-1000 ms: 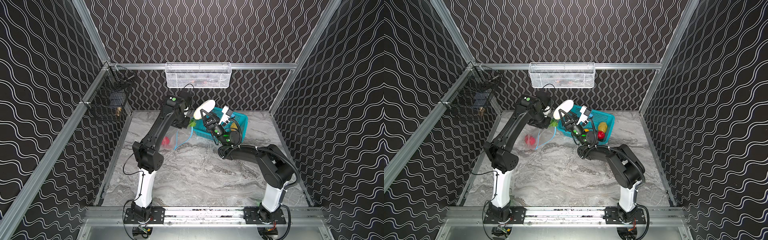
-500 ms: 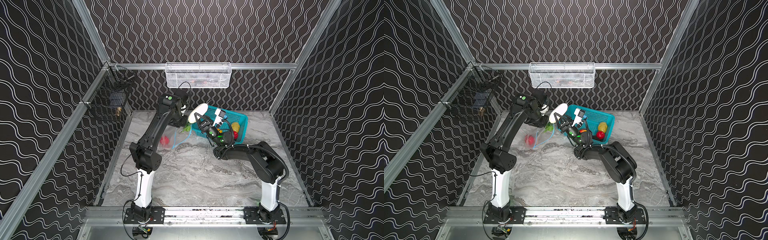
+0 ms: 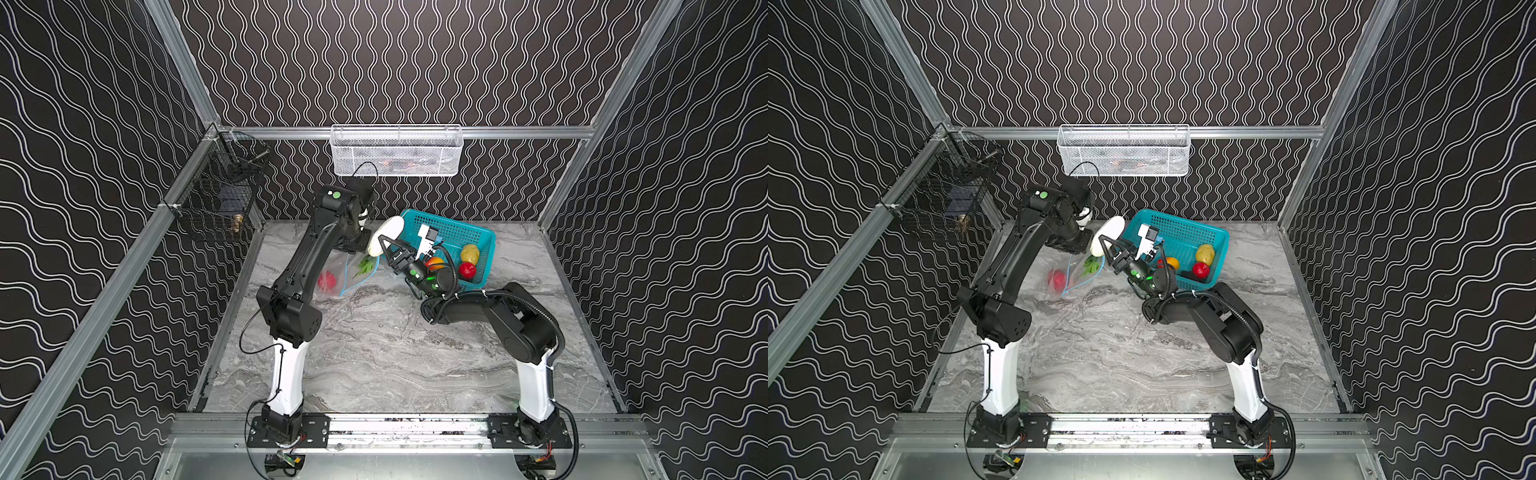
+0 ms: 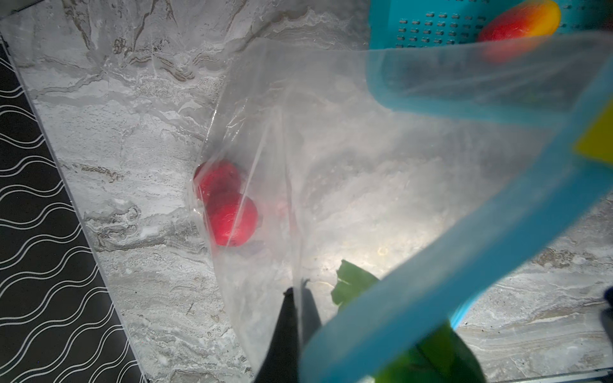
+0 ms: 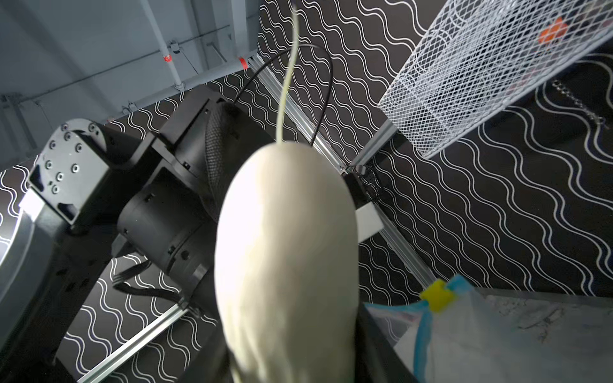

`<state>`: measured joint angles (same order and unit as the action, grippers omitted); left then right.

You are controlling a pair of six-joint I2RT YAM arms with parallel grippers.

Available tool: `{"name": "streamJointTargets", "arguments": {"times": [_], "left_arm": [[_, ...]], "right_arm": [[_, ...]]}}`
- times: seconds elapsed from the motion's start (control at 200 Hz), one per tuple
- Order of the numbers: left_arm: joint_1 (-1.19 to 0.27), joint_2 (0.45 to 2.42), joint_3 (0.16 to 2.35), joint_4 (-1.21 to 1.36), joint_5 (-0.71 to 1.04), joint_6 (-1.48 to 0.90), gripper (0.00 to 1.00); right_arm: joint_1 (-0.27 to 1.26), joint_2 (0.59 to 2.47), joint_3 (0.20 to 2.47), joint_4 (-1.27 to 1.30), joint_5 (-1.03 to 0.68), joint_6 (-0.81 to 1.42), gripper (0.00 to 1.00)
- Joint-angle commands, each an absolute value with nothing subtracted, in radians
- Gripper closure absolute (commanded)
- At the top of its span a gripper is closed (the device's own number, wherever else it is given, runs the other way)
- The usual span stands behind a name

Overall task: Place the food in the zip-top bag and seal the zipper
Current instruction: 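Lower the white radish into the open bag with the right gripper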

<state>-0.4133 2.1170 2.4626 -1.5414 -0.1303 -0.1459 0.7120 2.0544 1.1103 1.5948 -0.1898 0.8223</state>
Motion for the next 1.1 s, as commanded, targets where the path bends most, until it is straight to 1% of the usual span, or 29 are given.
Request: {"name": "streamJointTargets", "arguments": {"times": [0.0, 0.365, 0.505, 0.616, 0.786, 0.826, 0.896, 0.976, 1.096], "left_arm": [[-0.416, 2.103, 2.475, -1.534, -0.110, -0.125, 1.00], [-0.416, 2.075, 2.480, -1.531, -0.115, -0.114, 1.00], [-0.416, 2.083, 2.487, -1.529, -0.124, -0.115, 1.00], [-0.417, 2.090, 2.500, -1.528, -0.142, -0.113, 1.00], [-0.416, 2.091, 2.514, -1.515, -0.160, -0.111, 1.00], [-0.417, 2.091, 2.516, -1.513, -0.161, -0.111, 1.00], [-0.416, 2.089, 2.517, -1.507, -0.167, -0.109, 1.00], [-0.417, 2.084, 2.512, -1.494, -0.187, -0.107, 1.00], [-0.417, 2.073, 2.506, -1.472, -0.212, -0.103, 1.00]], "right_arm": [[0.724, 2.066, 1.112, 1.724, -0.219, 0.821, 0.70], [0.773, 2.062, 1.113, 1.578, -0.182, 0.743, 0.71], [0.796, 2.032, 1.138, 1.365, -0.132, 0.707, 0.71], [0.823, 2.012, 1.131, 1.316, -0.094, 0.659, 0.70], [0.834, 2.006, 1.155, 1.206, -0.084, 0.658, 0.69], [0.837, 2.006, 1.166, 1.165, -0.078, 0.657, 0.70], [0.843, 2.005, 1.199, 1.061, -0.054, 0.657, 0.75], [0.847, 2.004, 1.238, 0.941, -0.037, 0.655, 0.76], [0.859, 1.992, 1.223, 0.911, 0.007, 0.651, 0.75]]}}
